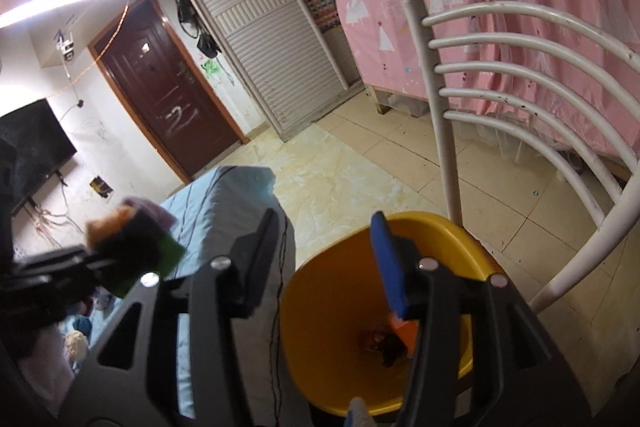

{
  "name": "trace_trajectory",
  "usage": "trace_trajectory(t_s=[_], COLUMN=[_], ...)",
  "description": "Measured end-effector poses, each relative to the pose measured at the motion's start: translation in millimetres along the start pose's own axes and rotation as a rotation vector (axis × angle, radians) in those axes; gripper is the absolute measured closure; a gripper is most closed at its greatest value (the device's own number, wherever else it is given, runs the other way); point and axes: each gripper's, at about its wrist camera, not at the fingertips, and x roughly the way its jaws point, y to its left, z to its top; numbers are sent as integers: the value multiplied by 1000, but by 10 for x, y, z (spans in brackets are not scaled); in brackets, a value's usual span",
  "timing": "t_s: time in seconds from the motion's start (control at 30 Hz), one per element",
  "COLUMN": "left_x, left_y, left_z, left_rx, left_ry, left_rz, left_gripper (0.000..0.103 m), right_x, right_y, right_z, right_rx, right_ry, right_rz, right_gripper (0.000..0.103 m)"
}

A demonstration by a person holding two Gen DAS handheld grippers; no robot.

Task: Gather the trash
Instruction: 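Carry the knit hat and orange box toward the yellow bucket, then open both tools over the yellow bucket to drop the hat and box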

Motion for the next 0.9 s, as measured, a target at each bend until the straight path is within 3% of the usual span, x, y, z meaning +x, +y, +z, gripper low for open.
trace_trajectory(t_s=[0.13,0.2,0.4,0.53,0.9], left_x=[84,101,6,-140,-608], left_y=[-44,-43,62,185,664], left_z=[-14,-29,-64,-101,-202], left_rx=[-2,-6,-31,-54,-136], left_ry=[12,18,12,-4,-77], left_rz=[-2,0,6,11,47], left_gripper=[65,62,59,57,53], right_x=[2,-11,-1,13,115], right_y=[-25,-19,112,288,972], right_z=[30,22,-11,-64,-259], right_rx=[10,10,-12,-39,-158], right_ry=[-2,-3,3,8,56], right_rz=[5,7,22,46,118], right_gripper=[57,57,57,46,45])
